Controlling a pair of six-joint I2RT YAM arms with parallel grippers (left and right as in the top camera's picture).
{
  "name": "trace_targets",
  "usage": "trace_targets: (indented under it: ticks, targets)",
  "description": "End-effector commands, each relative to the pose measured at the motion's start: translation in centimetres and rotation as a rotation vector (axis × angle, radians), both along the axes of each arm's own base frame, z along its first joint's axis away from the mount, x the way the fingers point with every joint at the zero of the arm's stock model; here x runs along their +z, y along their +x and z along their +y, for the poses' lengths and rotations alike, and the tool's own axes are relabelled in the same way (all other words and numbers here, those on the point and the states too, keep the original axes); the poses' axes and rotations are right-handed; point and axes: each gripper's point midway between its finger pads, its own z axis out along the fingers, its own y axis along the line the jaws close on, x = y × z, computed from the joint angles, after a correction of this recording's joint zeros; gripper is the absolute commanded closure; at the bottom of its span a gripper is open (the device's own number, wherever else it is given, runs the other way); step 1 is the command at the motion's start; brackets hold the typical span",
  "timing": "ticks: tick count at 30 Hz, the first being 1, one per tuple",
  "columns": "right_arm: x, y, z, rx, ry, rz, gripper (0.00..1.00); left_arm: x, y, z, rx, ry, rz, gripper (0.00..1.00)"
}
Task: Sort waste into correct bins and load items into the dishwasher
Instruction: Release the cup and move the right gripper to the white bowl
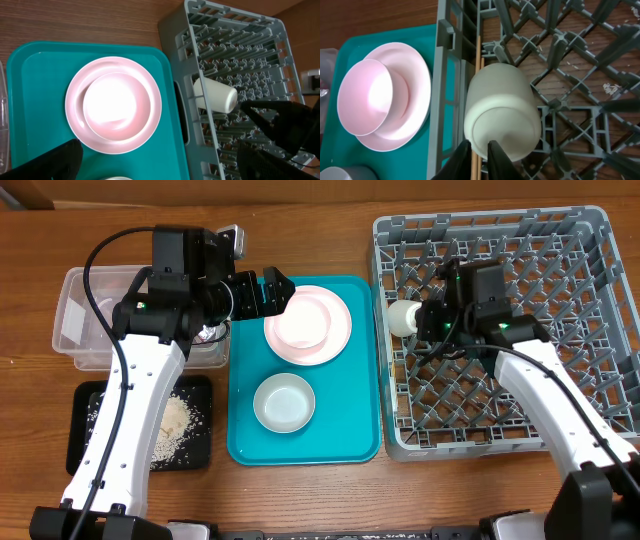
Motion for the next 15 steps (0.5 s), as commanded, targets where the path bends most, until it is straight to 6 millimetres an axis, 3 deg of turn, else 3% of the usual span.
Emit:
trace_targets:
  ticks: [1,10,15]
  targets:
    - [-1.0,0.1,0.3,0.008,0.002,0.013,0.86,-0.1,0.1,0.3,0.014,0.004,0.002,0.00]
    - [-2.3,0.8,0.5,0.007,0.005,0.024,0.85,-0.1,0.1,0.3,0.014,0.004,0.002,0.00]
    - [-3.1,1.4,1.8,0.047,0.058,0.027,0.83,-0.1,0.1,0.3,0.014,0.004,0.002,0.00]
